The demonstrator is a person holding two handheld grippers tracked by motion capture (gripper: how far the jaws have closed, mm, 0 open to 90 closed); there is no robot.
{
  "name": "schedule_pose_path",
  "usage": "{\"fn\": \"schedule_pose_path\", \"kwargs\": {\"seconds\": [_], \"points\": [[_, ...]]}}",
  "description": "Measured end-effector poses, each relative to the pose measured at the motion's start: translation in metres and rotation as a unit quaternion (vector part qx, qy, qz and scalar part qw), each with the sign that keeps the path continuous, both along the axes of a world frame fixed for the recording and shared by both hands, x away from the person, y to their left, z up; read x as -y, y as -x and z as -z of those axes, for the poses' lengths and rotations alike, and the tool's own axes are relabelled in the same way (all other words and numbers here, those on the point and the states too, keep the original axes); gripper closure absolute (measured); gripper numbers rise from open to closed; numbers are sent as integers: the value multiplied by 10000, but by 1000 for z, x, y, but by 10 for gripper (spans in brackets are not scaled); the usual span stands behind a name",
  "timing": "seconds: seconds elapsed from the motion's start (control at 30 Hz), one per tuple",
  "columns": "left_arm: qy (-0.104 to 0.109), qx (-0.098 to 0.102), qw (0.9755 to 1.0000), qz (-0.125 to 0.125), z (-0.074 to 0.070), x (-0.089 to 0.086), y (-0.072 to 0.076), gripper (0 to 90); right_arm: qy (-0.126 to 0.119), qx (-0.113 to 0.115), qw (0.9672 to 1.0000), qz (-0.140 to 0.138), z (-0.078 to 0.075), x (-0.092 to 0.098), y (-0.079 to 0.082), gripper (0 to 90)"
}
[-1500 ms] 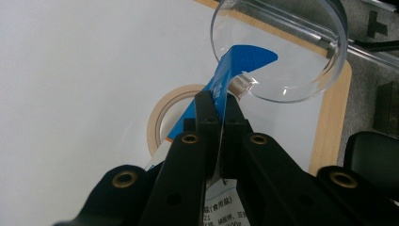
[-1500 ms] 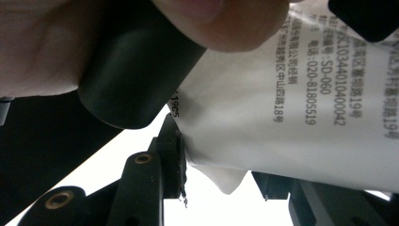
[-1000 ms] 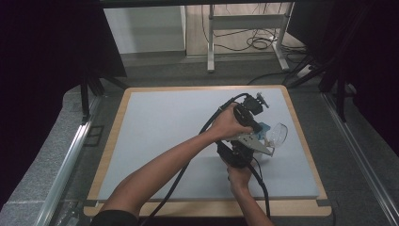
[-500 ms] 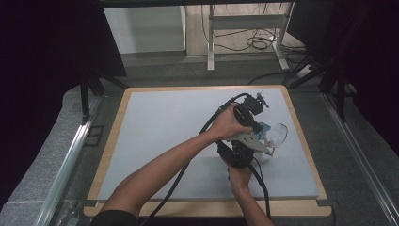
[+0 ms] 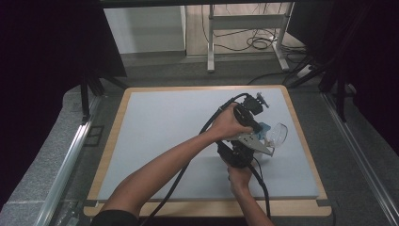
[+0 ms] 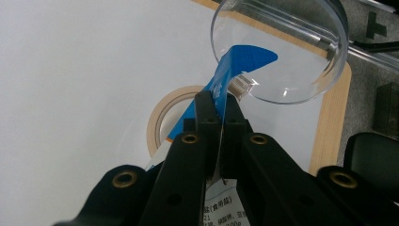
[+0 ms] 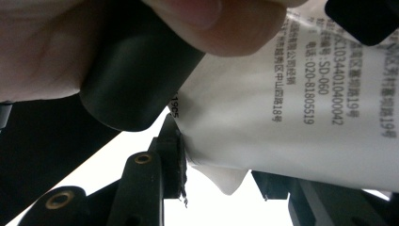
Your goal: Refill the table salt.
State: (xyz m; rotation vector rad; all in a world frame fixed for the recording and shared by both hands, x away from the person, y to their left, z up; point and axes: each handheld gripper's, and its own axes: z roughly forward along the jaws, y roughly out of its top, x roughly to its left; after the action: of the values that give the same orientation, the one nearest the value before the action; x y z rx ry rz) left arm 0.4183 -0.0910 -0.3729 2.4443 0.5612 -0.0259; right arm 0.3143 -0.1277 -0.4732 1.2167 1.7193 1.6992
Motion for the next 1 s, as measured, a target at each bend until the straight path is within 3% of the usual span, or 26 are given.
{"fn": "schedule_pose_path", "kwargs": {"seconds": [1.0], "points": [[-4,-15,10000,-17,2,1,-2,900,4,-21,10000,-4,2,2,-1,601]]}}
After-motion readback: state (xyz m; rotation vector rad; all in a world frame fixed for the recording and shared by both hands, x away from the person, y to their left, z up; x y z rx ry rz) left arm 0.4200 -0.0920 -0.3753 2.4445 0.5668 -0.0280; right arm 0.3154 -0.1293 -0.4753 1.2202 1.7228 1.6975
